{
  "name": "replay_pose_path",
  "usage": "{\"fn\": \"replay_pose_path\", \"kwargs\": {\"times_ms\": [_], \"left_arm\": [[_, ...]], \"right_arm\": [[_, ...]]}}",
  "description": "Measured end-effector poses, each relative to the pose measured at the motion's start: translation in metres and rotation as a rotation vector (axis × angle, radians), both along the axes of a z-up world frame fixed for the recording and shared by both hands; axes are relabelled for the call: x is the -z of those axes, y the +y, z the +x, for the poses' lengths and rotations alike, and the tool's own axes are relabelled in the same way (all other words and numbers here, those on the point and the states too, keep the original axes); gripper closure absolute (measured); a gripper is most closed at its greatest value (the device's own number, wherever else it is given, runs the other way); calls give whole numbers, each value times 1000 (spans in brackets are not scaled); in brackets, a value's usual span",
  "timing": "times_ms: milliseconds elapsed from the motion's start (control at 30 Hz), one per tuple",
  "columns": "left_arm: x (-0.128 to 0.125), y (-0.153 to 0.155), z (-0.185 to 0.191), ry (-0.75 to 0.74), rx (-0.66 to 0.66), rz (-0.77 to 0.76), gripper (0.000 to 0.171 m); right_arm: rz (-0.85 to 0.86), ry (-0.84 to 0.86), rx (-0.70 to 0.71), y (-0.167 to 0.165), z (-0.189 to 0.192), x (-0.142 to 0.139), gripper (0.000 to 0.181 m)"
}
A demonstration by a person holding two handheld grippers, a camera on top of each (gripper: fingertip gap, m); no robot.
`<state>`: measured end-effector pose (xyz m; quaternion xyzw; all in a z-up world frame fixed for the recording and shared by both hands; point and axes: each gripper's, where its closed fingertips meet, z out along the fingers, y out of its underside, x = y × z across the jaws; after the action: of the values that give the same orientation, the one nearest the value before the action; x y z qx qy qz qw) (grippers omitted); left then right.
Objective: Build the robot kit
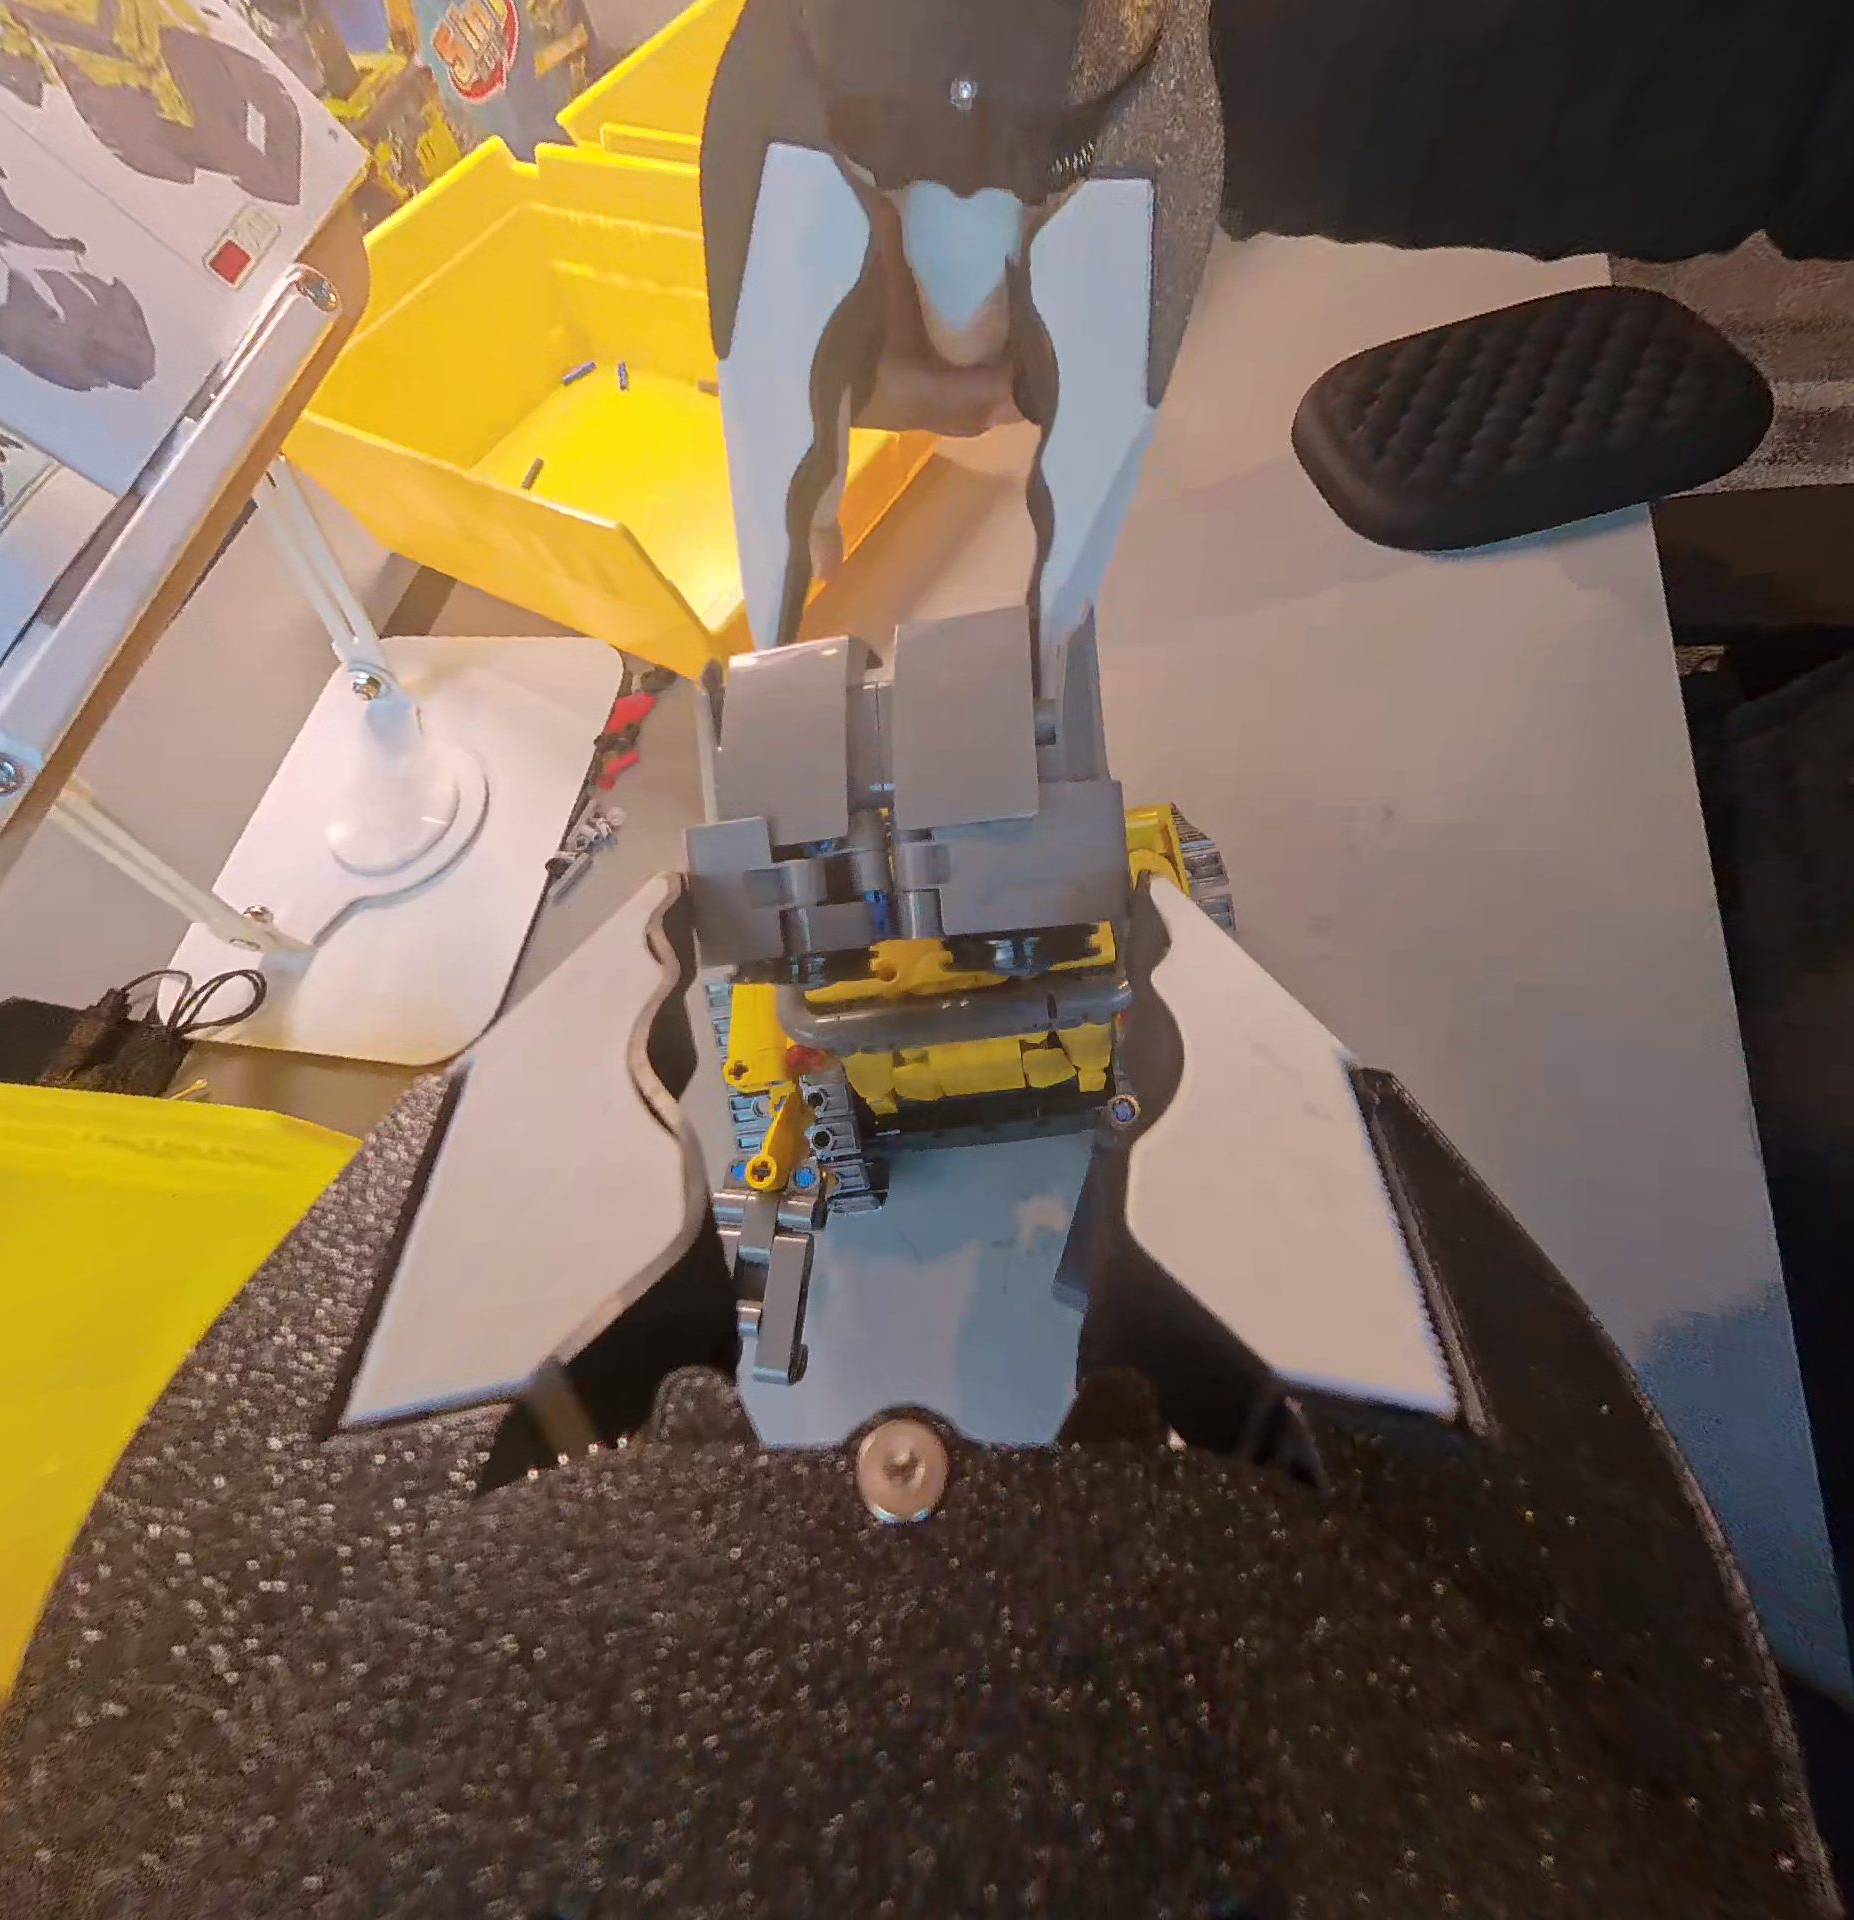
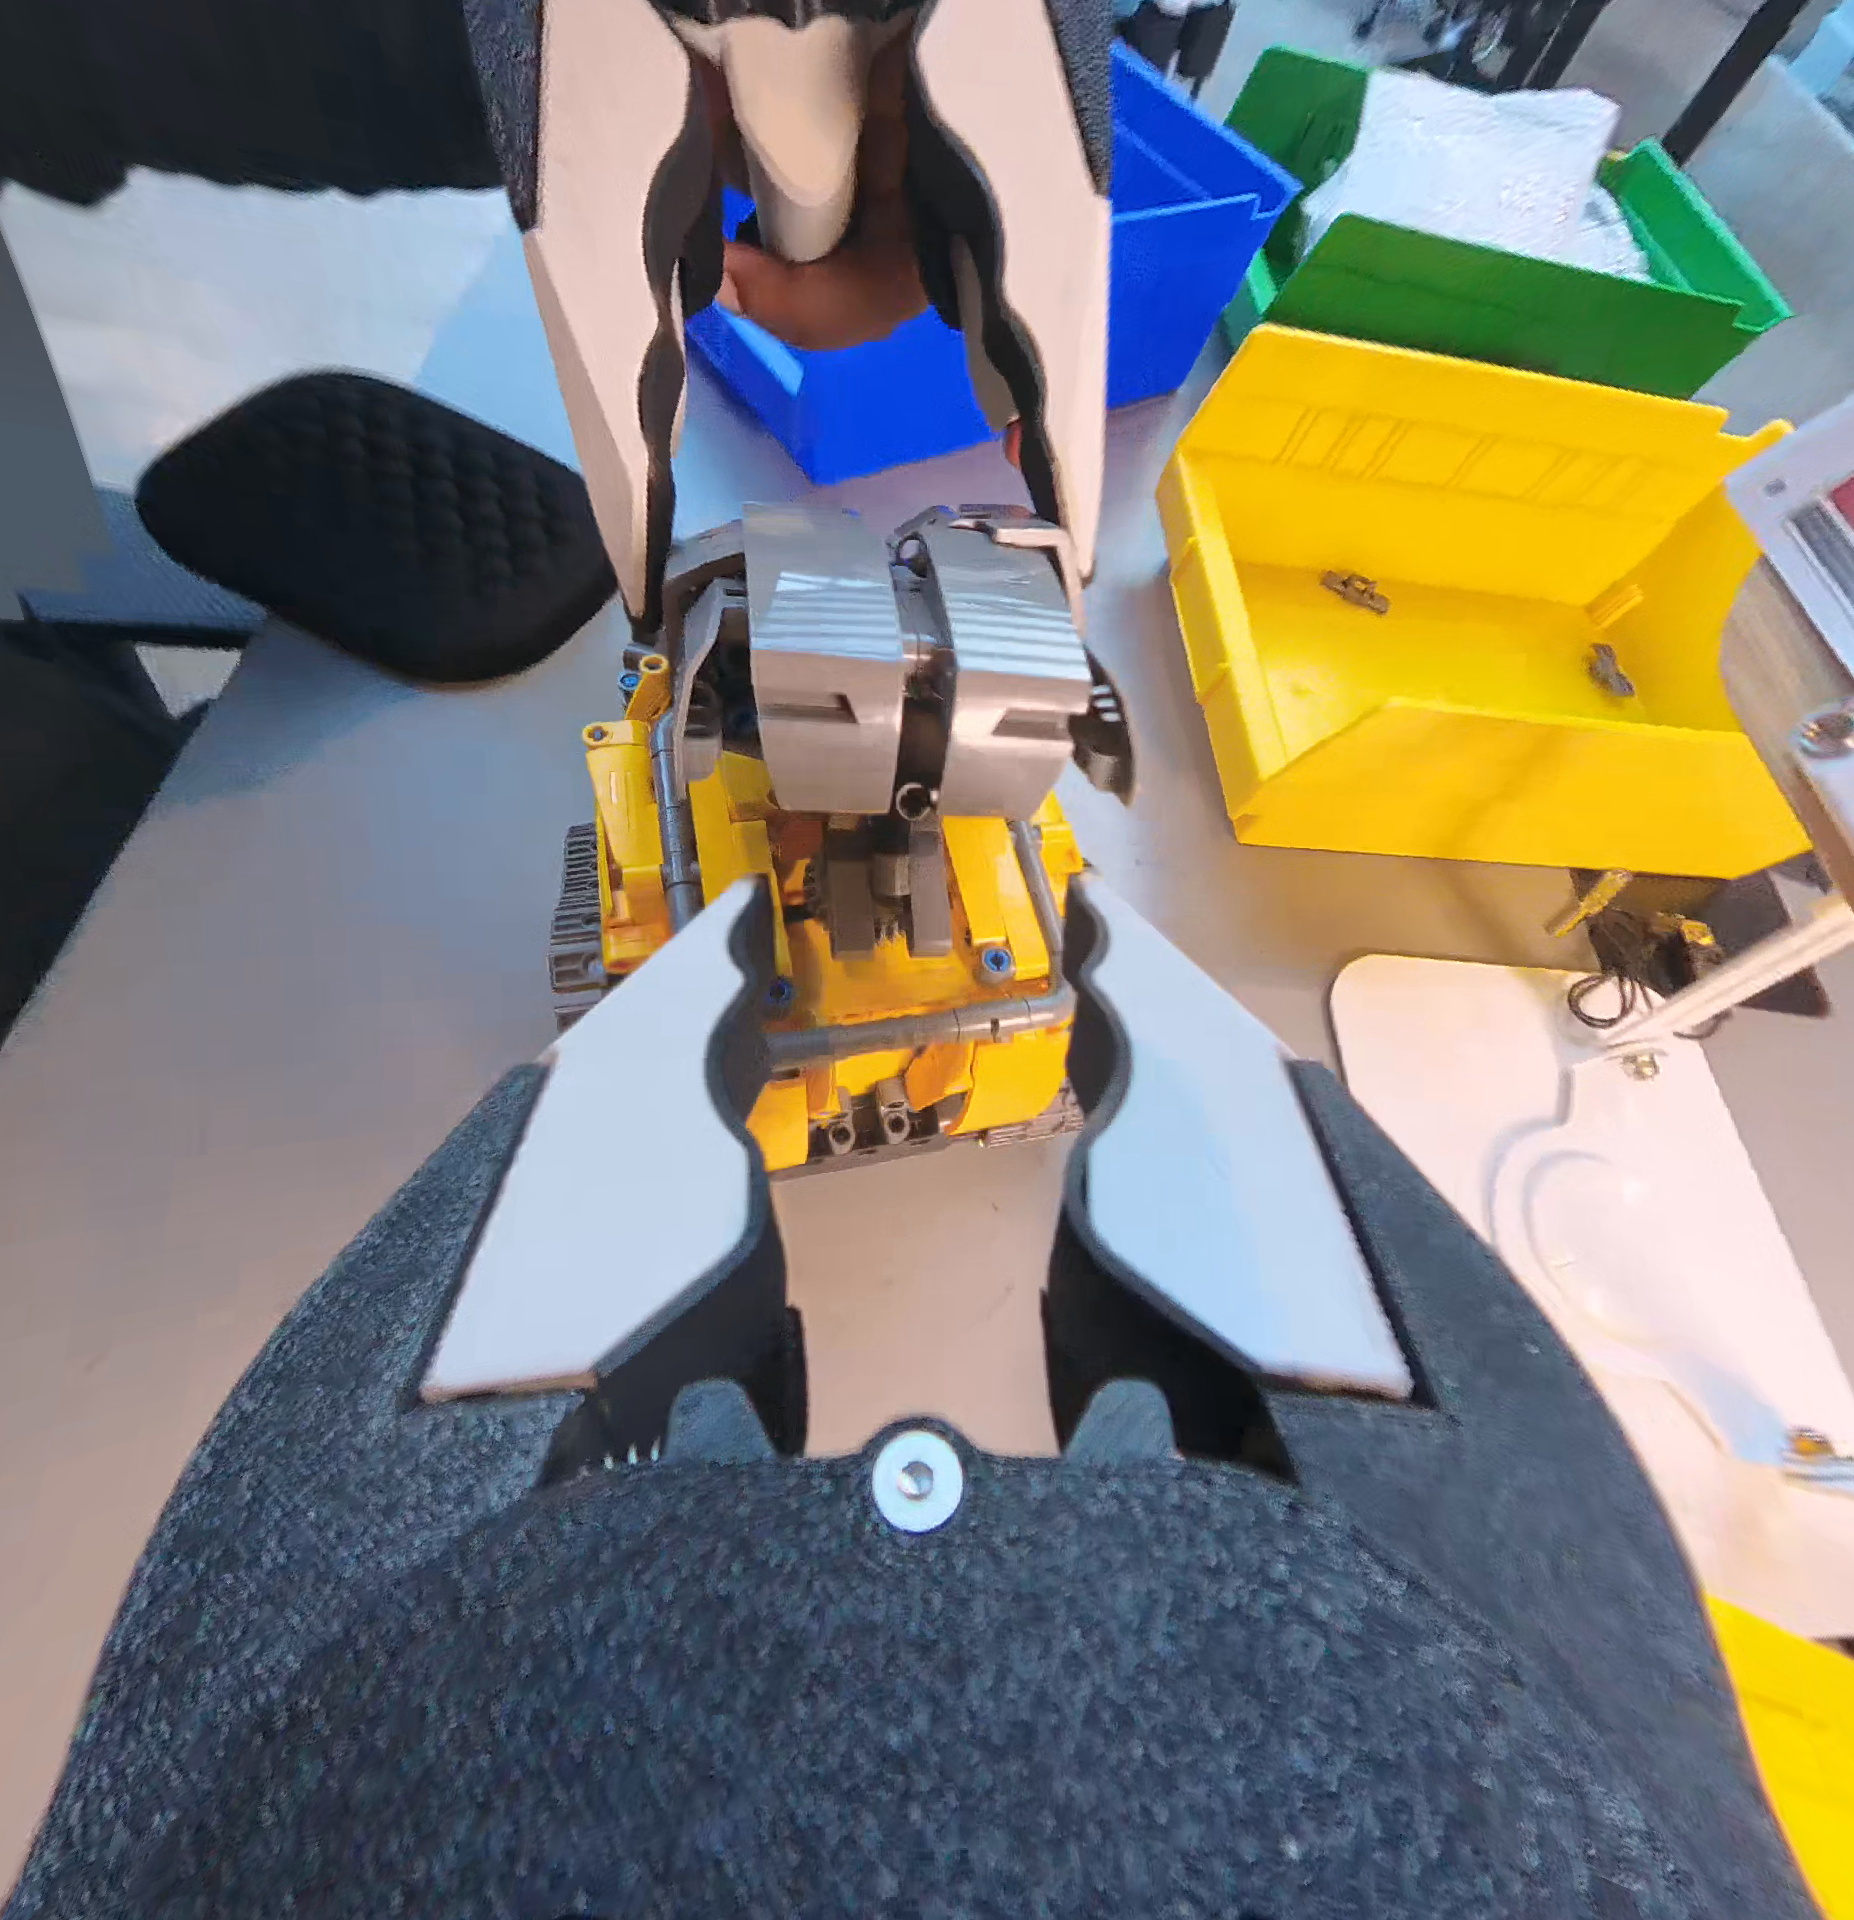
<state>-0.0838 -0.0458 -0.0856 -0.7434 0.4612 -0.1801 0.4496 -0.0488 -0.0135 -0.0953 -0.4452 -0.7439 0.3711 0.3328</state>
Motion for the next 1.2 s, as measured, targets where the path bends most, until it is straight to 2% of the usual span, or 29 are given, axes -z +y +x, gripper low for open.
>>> {"fn": "replay_pose_path", "kwargs": {"times_ms": [67,167,333,400,467,533,600,967,1200], "left_arm": [[0,0,0,14,-3,-14,89],[-2,2,3,33,-3,-28,89],[-3,2,5,97,-9,-55,89],[-3,3,6,115,-13,-63,89],[-2,3,6,131,-14,-73,89],[-1,3,5,141,-15,-85,89],[-1,3,5,142,-15,-92,89],[-13,9,16,102,-11,-121,89],[-7,6,10,151,-2,-148,88]], "right_arm": [[-41,23,23,5,3,-2,142],[-17,-5,23,4,3,6,158],[-14,-39,-11,-3,5,8,171],[-13,-43,-20,-3,6,8,172],[-35,-53,-37,-5,7,7,162],[-46,-83,-51,-6,9,12,160],[-30,-73,-42,-4,7,12,165],[-66,-100,-21,-5,8,17,168],[-28,-103,-29,-8,9,16,174]]}}
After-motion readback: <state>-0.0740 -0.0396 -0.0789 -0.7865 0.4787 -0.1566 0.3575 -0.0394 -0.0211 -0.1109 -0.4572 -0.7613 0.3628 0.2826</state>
